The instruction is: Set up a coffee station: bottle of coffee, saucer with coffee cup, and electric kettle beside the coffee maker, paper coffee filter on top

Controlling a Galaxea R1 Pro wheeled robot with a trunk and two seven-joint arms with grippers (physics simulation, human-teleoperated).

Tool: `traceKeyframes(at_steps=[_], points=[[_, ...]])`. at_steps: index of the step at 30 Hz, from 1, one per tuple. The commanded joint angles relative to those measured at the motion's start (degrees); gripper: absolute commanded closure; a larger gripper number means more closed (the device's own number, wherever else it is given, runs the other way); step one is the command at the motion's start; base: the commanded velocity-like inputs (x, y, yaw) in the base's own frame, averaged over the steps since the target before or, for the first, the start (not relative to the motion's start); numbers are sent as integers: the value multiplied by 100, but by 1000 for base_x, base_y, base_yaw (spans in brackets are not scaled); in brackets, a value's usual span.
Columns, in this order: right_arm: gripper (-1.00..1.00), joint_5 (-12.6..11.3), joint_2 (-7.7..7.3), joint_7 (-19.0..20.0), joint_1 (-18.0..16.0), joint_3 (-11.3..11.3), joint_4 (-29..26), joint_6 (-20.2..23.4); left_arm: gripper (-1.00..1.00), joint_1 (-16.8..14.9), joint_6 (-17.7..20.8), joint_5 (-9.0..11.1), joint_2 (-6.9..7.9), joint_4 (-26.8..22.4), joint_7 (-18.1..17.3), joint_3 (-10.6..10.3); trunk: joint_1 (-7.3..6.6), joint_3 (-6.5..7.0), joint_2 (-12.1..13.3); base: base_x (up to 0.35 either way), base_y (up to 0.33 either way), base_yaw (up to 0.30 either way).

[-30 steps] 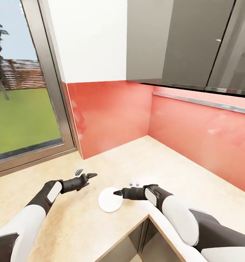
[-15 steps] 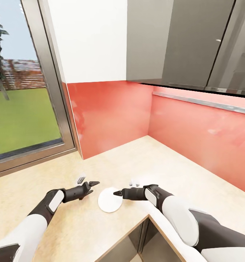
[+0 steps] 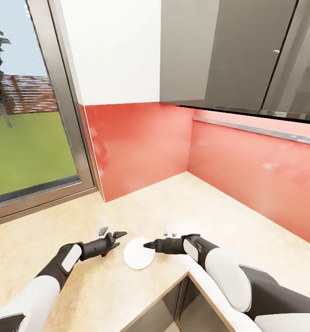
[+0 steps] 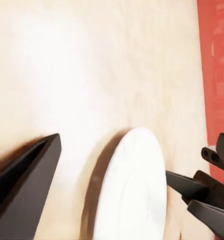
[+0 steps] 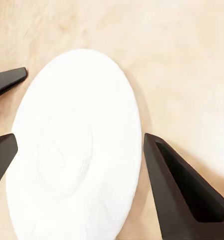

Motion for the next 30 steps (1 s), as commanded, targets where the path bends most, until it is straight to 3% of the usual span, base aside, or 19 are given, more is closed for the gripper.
traceKeyframes(at_steps=[1, 7, 16, 30], points=[[-100, 88, 2, 13, 5, 18, -8, 55, -100, -2, 29, -51, -8, 5, -7, 9, 4, -14, -10, 0, 0, 0], [-100, 89, 2, 13, 17, 20, -7, 62, -100, 12, 36, -55, -143, 5, 1, 16, 4, -14, -10, 0, 0, 0], [-100, 89, 2, 13, 23, 23, -7, 62, -100, 122, 54, -50, -222, 5, -4, 8, 4, -14, -10, 0, 0, 0], [-100, 89, 2, 13, 27, 26, -7, 66, -100, 320, 56, -48, -227, -30, -2, 8, 4, -14, -10, 0, 0, 0]])
